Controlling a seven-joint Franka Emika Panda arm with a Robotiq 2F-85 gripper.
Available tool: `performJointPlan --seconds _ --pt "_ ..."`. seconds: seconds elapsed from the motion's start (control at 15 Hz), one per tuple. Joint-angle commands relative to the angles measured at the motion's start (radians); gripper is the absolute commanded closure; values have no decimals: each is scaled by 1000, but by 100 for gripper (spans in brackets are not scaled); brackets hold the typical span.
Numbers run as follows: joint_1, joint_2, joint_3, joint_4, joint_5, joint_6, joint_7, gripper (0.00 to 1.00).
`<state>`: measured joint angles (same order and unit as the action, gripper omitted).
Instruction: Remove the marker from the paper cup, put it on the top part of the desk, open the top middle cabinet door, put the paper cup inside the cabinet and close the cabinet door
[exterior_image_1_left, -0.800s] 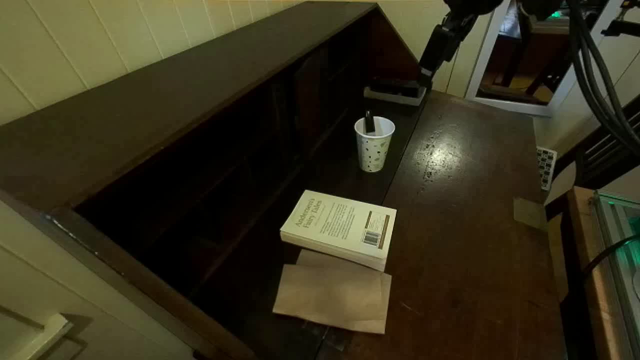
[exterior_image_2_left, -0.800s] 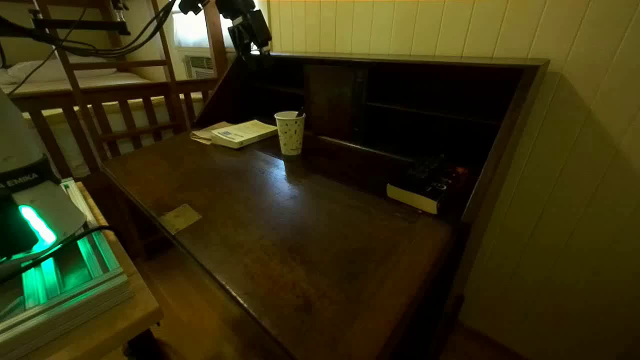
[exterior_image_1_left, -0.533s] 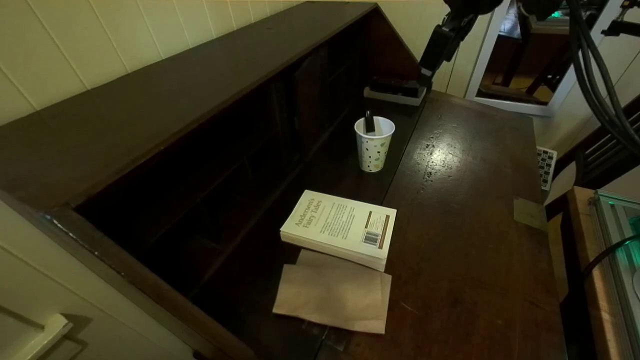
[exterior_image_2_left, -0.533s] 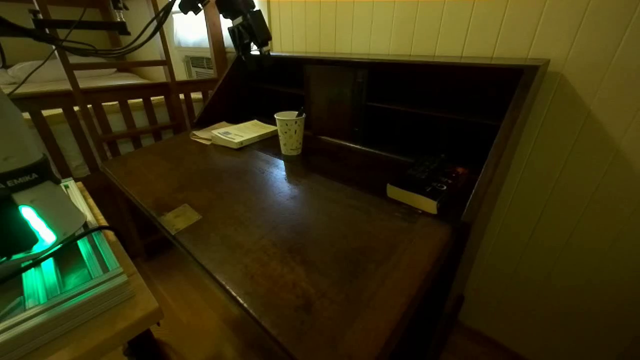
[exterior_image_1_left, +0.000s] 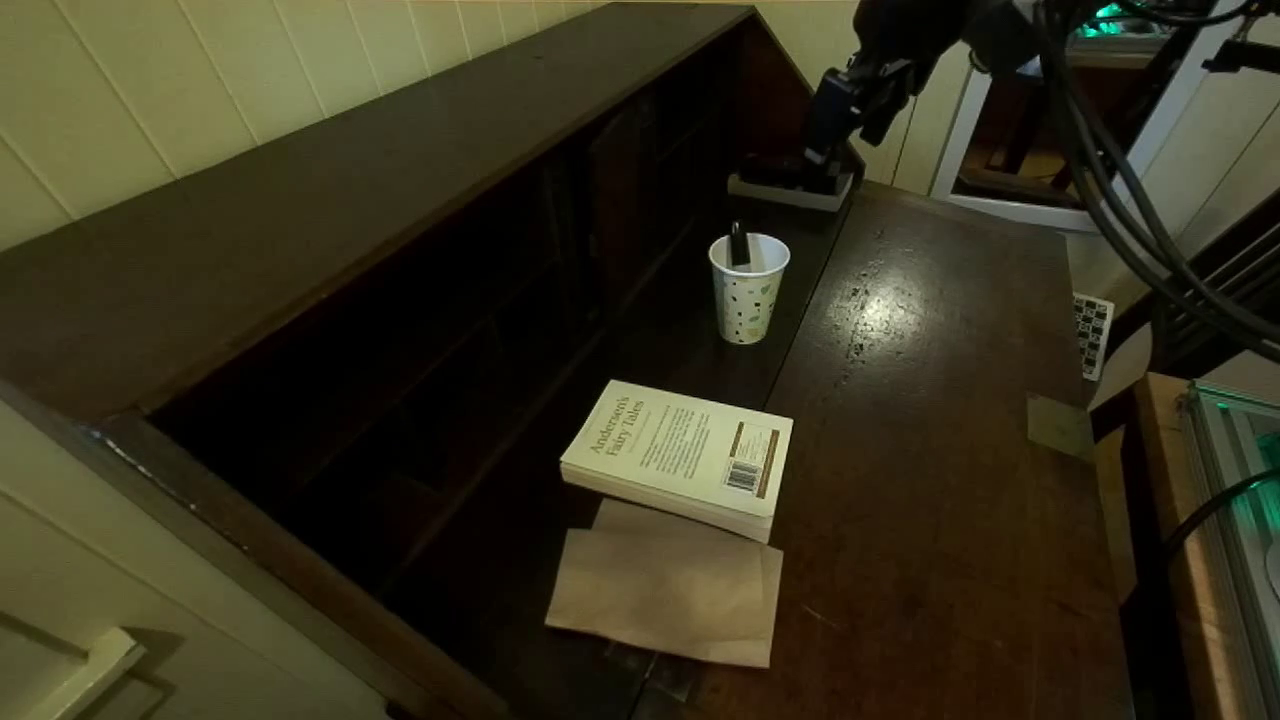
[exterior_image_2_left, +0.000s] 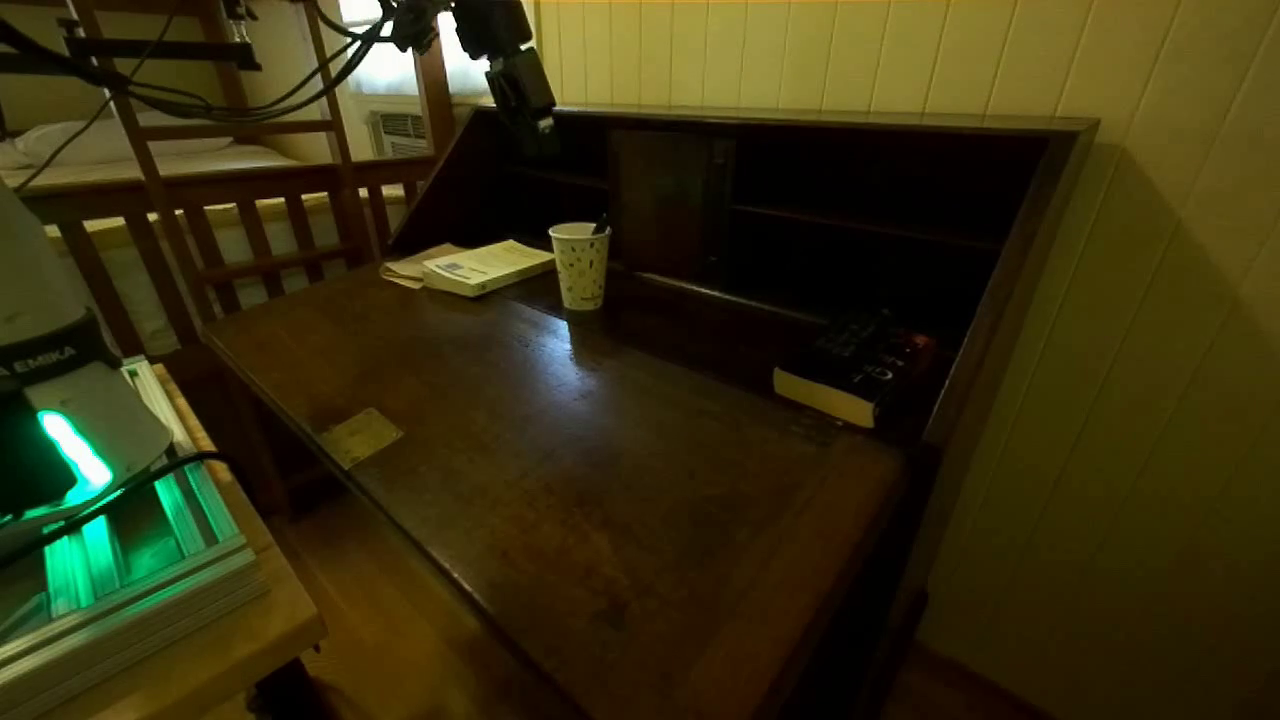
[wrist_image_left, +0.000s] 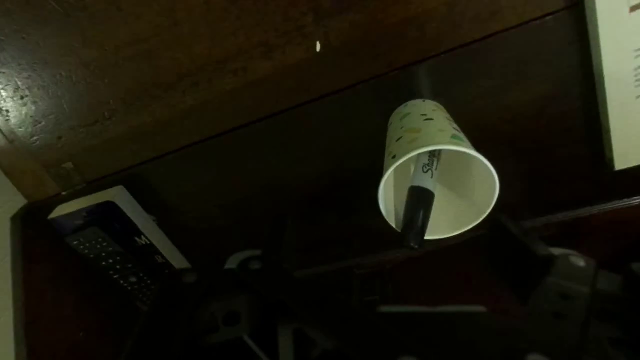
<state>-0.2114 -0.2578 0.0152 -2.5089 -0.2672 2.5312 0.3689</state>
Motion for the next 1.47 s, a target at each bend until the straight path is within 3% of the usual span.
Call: performJointPlan --seconds 0.0,0.47,0.73,1.33,1.4 --pt "2 113 -6 56 0 87 66 0" --pt "19 265 -37 127 -28 204 166 0" --pt "48 333 -75 166 15 239 195 0" --pt "117 394 -125 226 70 219 173 0" --pt "120 396 -126 227 81 216 165 4"
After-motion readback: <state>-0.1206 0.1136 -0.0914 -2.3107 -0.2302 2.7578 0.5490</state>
